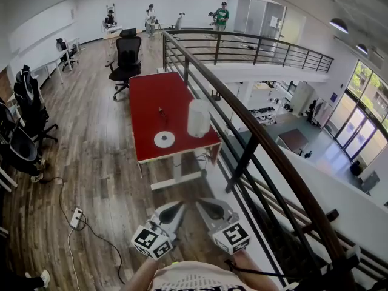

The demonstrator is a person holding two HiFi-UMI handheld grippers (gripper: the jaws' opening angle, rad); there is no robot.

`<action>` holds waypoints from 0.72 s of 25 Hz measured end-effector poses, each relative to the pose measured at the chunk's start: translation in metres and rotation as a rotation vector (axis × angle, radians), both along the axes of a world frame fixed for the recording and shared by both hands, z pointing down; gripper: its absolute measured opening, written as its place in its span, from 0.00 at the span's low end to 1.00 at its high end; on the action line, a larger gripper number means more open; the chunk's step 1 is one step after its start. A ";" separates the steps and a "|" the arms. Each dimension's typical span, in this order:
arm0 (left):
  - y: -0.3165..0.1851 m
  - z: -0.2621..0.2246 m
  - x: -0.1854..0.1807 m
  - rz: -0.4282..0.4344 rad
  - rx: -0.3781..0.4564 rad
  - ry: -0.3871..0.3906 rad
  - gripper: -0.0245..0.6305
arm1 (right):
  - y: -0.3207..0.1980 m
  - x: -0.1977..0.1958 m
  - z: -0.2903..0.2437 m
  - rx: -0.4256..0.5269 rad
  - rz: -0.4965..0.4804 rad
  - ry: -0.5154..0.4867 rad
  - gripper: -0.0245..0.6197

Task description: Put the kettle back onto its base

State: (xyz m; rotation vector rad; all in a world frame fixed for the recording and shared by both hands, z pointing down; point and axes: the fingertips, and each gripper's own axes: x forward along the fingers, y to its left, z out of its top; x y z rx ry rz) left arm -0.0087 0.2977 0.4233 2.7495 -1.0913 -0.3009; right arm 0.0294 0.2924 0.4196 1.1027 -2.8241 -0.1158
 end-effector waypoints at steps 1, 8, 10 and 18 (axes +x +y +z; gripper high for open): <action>0.000 0.000 -0.001 -0.002 -0.003 0.000 0.03 | 0.000 0.000 0.001 0.000 0.001 0.003 0.05; 0.001 0.001 -0.004 0.014 0.007 -0.006 0.03 | 0.000 -0.004 0.001 -0.012 0.016 -0.006 0.05; 0.002 0.002 -0.006 0.017 0.004 -0.005 0.03 | 0.000 -0.005 0.003 -0.016 0.021 -0.003 0.05; 0.002 0.003 -0.021 0.038 -0.001 0.005 0.03 | -0.003 -0.015 0.007 -0.025 0.056 0.001 0.05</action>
